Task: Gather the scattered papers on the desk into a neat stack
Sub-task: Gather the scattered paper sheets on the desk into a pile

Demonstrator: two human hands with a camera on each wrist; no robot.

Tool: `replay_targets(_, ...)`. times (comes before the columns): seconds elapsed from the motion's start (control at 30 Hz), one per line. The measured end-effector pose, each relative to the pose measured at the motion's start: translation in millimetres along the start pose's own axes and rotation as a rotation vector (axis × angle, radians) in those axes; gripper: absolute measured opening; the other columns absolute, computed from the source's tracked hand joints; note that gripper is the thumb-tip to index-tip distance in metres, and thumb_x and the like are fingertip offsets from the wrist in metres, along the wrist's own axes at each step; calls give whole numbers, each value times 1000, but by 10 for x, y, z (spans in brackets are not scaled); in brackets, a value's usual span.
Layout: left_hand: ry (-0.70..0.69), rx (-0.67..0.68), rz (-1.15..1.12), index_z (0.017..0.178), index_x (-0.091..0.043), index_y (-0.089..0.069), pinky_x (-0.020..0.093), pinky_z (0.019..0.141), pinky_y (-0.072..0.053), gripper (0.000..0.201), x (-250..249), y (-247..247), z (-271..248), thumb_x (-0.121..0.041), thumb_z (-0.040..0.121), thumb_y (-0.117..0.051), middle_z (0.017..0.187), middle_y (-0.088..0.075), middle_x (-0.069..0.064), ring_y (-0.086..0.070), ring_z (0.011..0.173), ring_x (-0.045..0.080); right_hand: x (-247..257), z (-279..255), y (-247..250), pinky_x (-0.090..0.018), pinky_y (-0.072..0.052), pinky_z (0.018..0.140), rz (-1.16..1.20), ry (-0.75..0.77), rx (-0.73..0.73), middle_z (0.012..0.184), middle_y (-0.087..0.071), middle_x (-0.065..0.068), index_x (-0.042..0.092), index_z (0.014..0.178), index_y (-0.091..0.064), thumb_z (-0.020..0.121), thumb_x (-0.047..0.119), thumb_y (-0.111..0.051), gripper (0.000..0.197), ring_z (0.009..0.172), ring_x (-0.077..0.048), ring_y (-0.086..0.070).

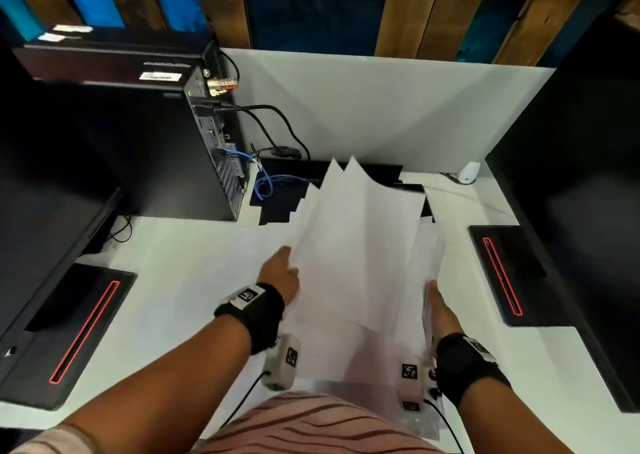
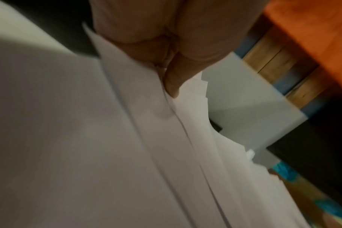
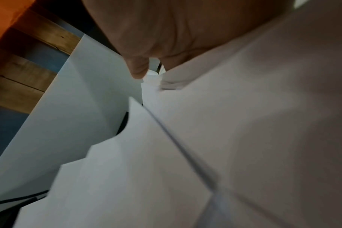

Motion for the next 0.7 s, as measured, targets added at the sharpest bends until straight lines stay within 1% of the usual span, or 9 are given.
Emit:
replay_targets(0.07, 36, 173, 103, 149, -7, -18, 20, 111, -18, 61, 198, -277, -4, -9, 96, -46, 156, -23, 11, -28, 142, 23, 34, 13, -38, -38, -32, 108, 3, 23, 20, 142, -46, -13, 7, 140, -42, 94, 59, -35, 69, 133, -30, -42)
replay_targets(0.13, 74, 332, 189, 151, -7, -13, 29, 117, -20, 69, 356, -506, -30, -11, 93, -49, 157, -20, 11, -25, 143, 25, 45, 51, -94, -39, -35, 109, -69, 54, 22, 138, -51, -14, 6, 136, -46, 88, 62, -45, 74, 126, -30, -49)
replay_targets(0.17, 85, 382, 193, 150, -7, -14, 33, 116, -25, 71, 396, -580, -46, -11, 90, -51, 156, -24, 12, -28, 141, 27, 43, 71, -112, -37, -38, 104, -83, 82, 15, 133, -55, -14, 5, 133, -49, 86, 57, -53, 70, 118, -29, -54)
replay_targets(0.23, 73, 428, 160, 150, -8, -15, 29, 108, -34, 73, 369, -657, -77, -8, 87, -54, 151, -32, 10, -35, 137, 28, 39, 86, -173, -35, -43, 97, -124, 136, 35, 128, -58, -17, 3, 130, -50, 90, 26, -63, 48, 109, -28, -58)
replay_targets(0.33, 22, 331, 42, 145, -10, -24, 26, 88, -42, 63, 262, -606, -24, -6, 88, -50, 133, -49, 14, -51, 119, 29, 38, 80, -218, -38, -41, 100, -290, 148, 57, 131, -55, -18, 3, 136, -43, 87, 1, -61, 52, 117, -33, -54)
replay_targets(0.4, 31, 228, -84, 140, -10, -32, 32, 80, -46, 55, 283, -505, 88, 4, 87, -40, 112, -55, 14, -55, 101, 30, 45, 80, -223, -37, -40, 100, -355, 151, 64, 132, -54, -19, 3, 138, -40, 85, -3, -60, 57, 119, -34, -53)
replay_targets(0.5, 52, 156, -178, 129, -8, -44, 35, 70, -49, 53, 361, -427, 216, 13, 82, -31, 83, -51, 8, -51, 79, 25, 25, 93, -211, -40, -40, 105, -396, 132, 110, 134, -54, -17, 6, 142, -37, 81, -7, -62, 67, 120, -33, -53)
replay_targets(0.6, 17, 207, -105, 130, -9, -43, 30, 68, -49, 51, 335, -458, 222, 10, 85, -32, 91, -55, 8, -54, 83, 25, 13, 124, -230, -43, -42, 105, -372, 120, 154, 129, -58, -16, 8, 140, -40, 72, -11, -70, 77, 116, -31, -56)
replay_targets(0.7, 28, 230, -43, 134, -7, -43, 32, 86, -48, 50, 349, -467, 238, 1, 85, -34, 122, -55, 17, -55, 110, 37, 1, 117, -243, -34, -46, 92, -270, 113, 125, 114, -63, -13, 6, 131, -48, 73, -2, -76, 65, 102, -26, -59)
Point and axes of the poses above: each hand's wrist, its own z-axis towards the middle knuckle, its own y-axis out of the back of the hand, x = y × z, the point moved 6 cm from there along z, towards the middle knuckle
